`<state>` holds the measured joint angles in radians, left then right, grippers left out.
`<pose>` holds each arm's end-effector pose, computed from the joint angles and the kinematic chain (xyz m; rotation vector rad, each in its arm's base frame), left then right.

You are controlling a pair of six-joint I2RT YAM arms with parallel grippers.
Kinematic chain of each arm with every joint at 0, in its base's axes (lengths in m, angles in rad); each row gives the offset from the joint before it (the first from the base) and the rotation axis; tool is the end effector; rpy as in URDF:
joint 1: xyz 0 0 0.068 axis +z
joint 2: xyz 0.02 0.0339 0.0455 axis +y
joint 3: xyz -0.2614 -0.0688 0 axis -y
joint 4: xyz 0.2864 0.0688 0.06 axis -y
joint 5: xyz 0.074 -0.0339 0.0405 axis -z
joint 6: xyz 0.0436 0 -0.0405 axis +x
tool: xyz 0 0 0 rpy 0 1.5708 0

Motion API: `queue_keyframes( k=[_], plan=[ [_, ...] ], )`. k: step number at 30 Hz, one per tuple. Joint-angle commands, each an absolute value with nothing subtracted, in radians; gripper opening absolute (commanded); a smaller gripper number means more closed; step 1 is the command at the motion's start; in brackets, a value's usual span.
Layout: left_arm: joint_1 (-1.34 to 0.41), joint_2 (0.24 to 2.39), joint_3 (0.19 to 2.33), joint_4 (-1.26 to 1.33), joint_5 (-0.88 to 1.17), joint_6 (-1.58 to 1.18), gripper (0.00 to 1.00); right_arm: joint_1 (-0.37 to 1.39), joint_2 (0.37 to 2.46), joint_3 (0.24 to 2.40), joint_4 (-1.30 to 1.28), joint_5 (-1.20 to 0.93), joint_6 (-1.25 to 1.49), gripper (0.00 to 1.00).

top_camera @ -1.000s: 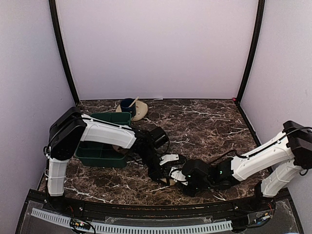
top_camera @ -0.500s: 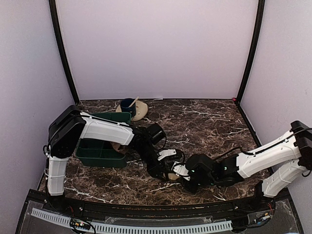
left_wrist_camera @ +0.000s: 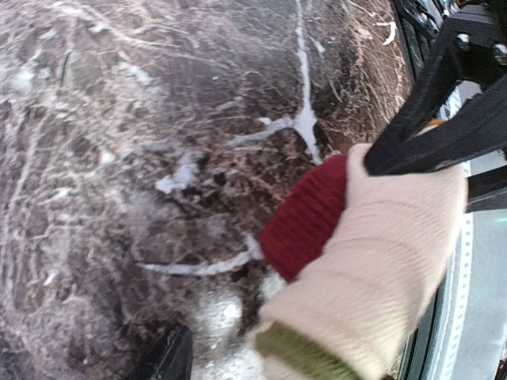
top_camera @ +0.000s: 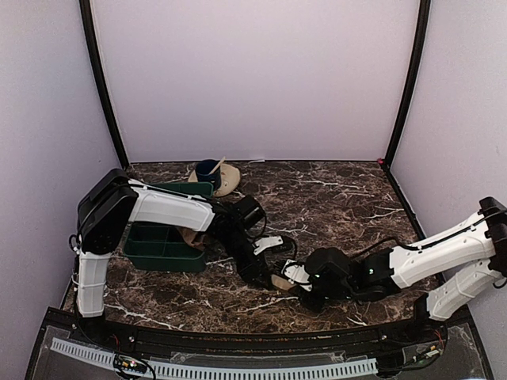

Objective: Roll the socks
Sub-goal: Pick up the sock from the center of the board.

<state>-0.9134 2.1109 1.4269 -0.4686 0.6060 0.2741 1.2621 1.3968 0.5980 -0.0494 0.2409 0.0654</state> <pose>0.2608 -0.3784 0.1028 1.6995 2.1898 -1.0053 0.0994 0.2774 0.1203 -1.2667 2.0538 0.3314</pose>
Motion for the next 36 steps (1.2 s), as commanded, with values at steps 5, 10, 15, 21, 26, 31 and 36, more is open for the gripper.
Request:
queue_keyframes(
  k=[5,10,15,21,26,31,36],
  plan=[
    [-0.853,2.099,1.390,-0.557,0.447,0.239,0.55,1.260,1.353,0.616,-0.048,0.254,0.096,0.00],
    [-0.832,2.052,1.396,-0.553,0.434,0.216,0.55,1.261,1.349,0.617,-0.045,0.270,0.113,0.00],
    [-0.819,1.980,1.403,-0.541,0.391,0.175,0.53,1.260,1.343,0.626,-0.050,0.294,0.127,0.00],
    [-0.776,1.859,1.403,-0.501,0.347,0.095,0.52,1.261,1.338,0.646,-0.064,0.326,0.138,0.00],
    [-0.752,1.745,1.381,-0.435,0.315,0.032,0.53,1.259,1.335,0.657,-0.074,0.351,0.150,0.00],
    [-0.726,1.632,1.338,-0.379,0.175,-0.032,0.54,1.260,1.331,0.682,-0.083,0.383,0.148,0.00],
    [-0.664,1.503,1.213,-0.313,-0.051,-0.140,0.56,1.259,1.362,0.754,-0.111,0.436,0.109,0.00]
  ],
)
